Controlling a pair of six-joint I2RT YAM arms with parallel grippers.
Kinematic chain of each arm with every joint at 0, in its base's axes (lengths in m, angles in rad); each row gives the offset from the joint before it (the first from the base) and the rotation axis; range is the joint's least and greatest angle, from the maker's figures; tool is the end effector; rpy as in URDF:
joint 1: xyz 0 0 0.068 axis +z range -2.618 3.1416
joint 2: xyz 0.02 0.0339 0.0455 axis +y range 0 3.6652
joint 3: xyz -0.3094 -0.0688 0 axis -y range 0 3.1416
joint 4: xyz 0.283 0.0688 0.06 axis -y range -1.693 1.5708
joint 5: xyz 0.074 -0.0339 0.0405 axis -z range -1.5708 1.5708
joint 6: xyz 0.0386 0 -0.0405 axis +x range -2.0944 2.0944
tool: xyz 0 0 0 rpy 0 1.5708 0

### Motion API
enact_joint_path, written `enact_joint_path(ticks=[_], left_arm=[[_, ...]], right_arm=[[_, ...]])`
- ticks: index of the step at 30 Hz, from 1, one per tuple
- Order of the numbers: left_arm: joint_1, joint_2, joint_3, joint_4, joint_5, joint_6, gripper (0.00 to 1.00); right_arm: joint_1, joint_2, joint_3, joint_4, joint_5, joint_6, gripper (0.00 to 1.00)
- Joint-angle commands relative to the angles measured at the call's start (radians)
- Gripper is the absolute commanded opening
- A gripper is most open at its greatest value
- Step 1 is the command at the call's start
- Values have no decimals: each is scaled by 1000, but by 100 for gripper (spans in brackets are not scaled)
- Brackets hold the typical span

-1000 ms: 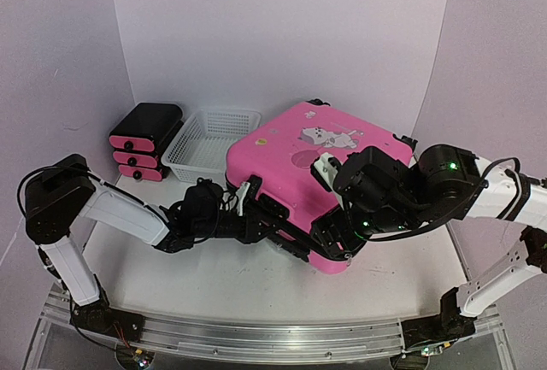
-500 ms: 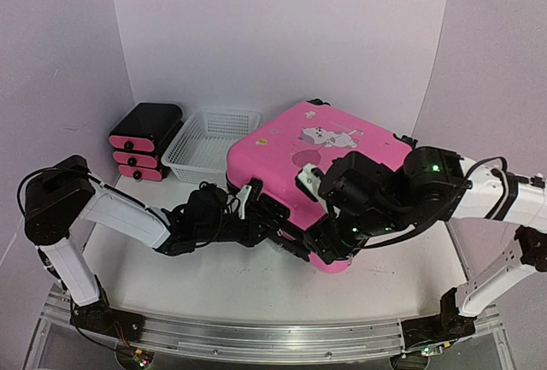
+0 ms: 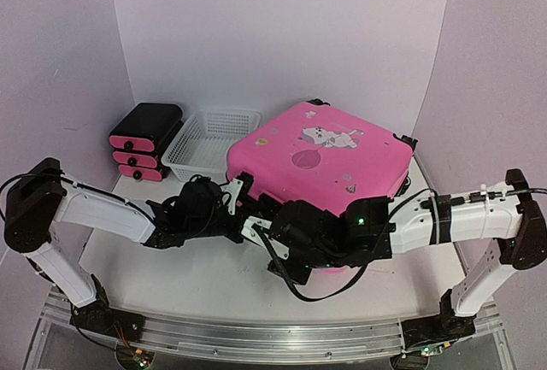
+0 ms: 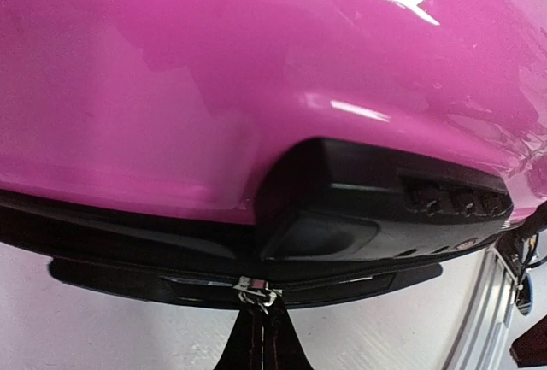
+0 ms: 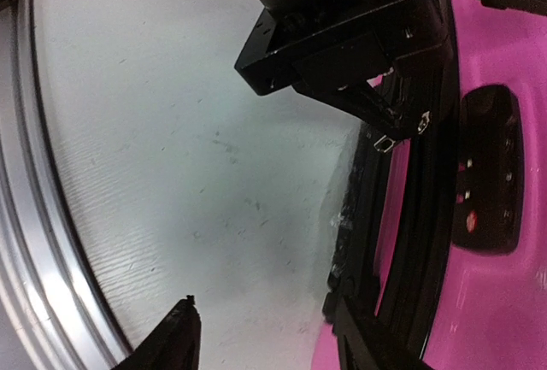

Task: Open, take out, and arrange the luggage

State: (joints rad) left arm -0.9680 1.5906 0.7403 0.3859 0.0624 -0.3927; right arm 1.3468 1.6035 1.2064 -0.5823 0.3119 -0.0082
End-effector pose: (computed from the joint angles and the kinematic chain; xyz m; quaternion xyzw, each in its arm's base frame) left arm 0.2013 -0.2967 0.1994 0.2570 0.8108 -0.3510 0.3915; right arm 0.0951 0.3640 0.2767 -0.5571 0.7647 0.0621 0.3179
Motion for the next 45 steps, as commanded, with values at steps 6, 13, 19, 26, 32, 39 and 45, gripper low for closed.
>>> enact_joint_path(ticks=[6, 13, 19, 26, 32, 39, 45], left_arm=[[106, -98, 50, -170, -198, 256, 0], [118, -119, 60, -171, -44, 267, 0], [119, -129, 44, -170, -50, 250, 0], [131, -103, 51, -169, -38, 235, 0], [143, -81, 64, -170, -3, 215, 0], [146, -72, 75, -171, 2, 213, 0], [174, -48, 86, -172, 8, 190, 0]], right_arm=[[-50, 5, -174, 497, -12, -158, 47], [-73, 132, -129, 556, 59, -246, 45], [-90, 231, -59, 546, 232, -210, 44], [-135, 313, 28, 452, 312, -159, 44], [-187, 358, 48, 388, 290, -106, 39], [-218, 333, -9, 307, 189, -81, 19], [-230, 297, -80, 267, 124, -79, 4]])
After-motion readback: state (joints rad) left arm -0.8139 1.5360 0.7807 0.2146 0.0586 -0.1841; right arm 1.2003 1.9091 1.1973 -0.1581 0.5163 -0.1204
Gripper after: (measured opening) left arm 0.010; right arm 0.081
